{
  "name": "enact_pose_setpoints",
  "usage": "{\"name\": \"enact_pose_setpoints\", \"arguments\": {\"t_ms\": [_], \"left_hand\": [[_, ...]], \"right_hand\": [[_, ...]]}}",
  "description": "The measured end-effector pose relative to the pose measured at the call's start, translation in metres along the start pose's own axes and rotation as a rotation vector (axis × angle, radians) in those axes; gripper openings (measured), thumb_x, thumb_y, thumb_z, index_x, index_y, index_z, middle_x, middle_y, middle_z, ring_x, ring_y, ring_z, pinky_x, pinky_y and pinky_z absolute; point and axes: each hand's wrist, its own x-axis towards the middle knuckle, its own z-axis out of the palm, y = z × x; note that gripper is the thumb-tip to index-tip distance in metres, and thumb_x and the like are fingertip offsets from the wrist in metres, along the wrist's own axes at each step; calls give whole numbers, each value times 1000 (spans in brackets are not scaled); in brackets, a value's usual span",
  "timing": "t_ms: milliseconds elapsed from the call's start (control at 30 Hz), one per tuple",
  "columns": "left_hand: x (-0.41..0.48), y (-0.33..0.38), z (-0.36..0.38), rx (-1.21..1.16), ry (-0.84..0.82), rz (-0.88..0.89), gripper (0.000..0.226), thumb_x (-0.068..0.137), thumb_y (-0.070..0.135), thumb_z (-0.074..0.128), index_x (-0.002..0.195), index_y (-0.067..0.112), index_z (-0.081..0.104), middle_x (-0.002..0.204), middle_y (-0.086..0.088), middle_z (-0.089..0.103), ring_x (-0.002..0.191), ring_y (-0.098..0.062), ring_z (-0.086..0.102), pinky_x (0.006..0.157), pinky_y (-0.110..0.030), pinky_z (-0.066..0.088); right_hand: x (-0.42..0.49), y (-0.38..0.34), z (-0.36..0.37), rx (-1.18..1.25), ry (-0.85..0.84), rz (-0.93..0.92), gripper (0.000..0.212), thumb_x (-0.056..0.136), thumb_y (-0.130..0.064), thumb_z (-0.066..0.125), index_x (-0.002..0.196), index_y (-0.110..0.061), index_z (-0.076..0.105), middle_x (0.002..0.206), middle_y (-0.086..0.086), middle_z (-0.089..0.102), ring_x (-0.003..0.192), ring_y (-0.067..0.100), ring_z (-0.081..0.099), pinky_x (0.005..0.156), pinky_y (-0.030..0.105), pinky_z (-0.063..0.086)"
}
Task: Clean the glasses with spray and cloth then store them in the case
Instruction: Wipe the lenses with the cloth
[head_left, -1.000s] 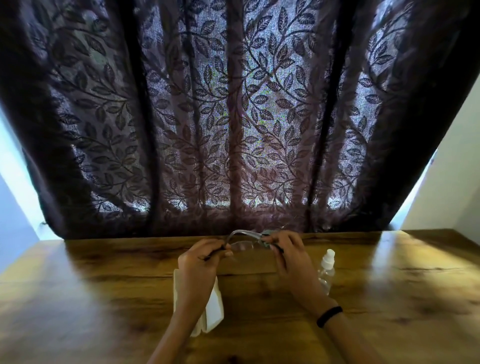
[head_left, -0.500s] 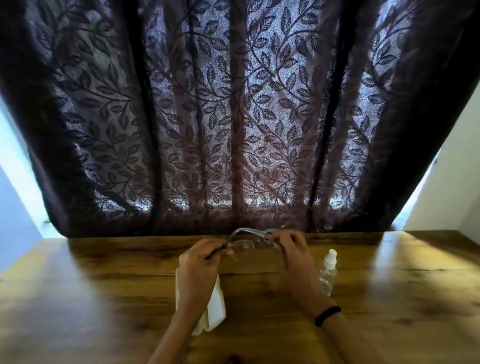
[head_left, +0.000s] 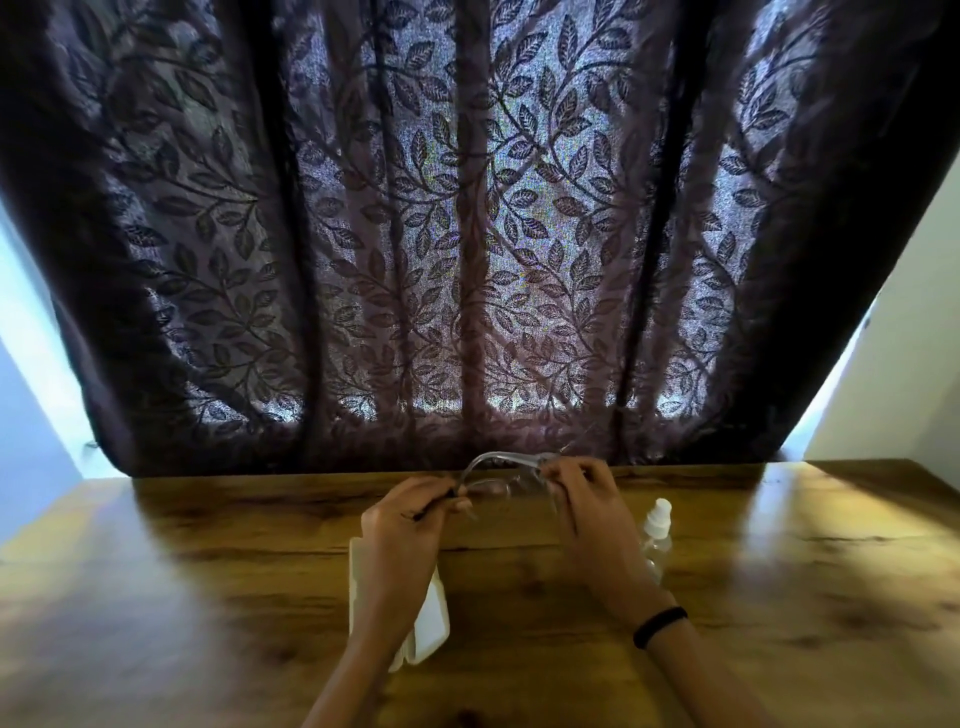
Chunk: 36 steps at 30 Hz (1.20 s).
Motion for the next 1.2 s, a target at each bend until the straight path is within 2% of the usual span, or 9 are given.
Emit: {"name": "enact_pose_setpoints", "arguments": {"t_ms": [100,267,433,600,733,900,1000,1067,1200], "left_hand": [[1,1,0,-16,12,-3,42,69,-11,71,85,28,70,79,11,70,73,1,67,68,-12,53],[2,3,1,-51,36,-15,54,69,-11,70,79,43,67,77,12,71,72,0,67,68,-12,53],[1,3,-2,-45,26,-7,58,71,-6,71,81,50,67,78,13,71,73,-3,68,67,-23,57],[1,2,-3,-35,29,-40,55,71,-3,71,80,51,66,80,11,71,73,-8,69,67,-38,59],[1,4,-4,-30,21,-37,52,70,-2,72,80,49,65,82,14,71,73,-5,69,66,-35,59],[1,5,-3,-36,8,-22,53,69,-2,73,81,48,64,81,17,70,72,-2,68,67,-28,58],[2,3,-2,-44,13,-46,51,68,-4,74,81,45,66,80,13,71,71,-6,69,66,-34,59],[3,2,-2,-51,19,-54,48,68,-4,73,82,42,67,79,8,72,71,-9,70,66,-39,60],[1,2,-2,-46,1,-43,57,69,-3,73,78,52,66,77,15,71,71,-4,69,66,-29,58]], "right_hand": [[3,3,-4,-33,13,24,22,92,-12,52,113,-9,53,109,14,53,69,9,48,63,23,45],[-2,3,-5,-27,-25,50,34,88,-14,60,119,-12,49,113,15,53,87,21,60,74,33,55],[-4,0,-2,27,70,101,24,81,-12,68,103,-11,58,102,12,58,76,13,51,62,14,42],[-8,-6,-1,37,108,92,24,72,-7,76,91,-8,61,95,13,60,71,15,56,57,21,47],[-8,-11,1,90,112,74,28,70,-2,76,92,-5,59,96,13,60,77,12,54,63,9,37],[-3,-16,2,245,91,103,26,80,-6,67,101,-13,54,104,-10,47,91,-4,50,73,12,50],[1,-17,2,296,79,107,30,81,-8,66,105,-17,51,106,-10,46,99,-18,45,76,-3,39],[2,-16,2,299,54,111,32,81,-8,66,107,-18,50,106,-10,45,99,-20,43,77,-5,36],[2,-11,5,275,19,97,36,80,-9,68,110,-18,50,108,-7,47,97,-17,44,79,-3,38]]}}
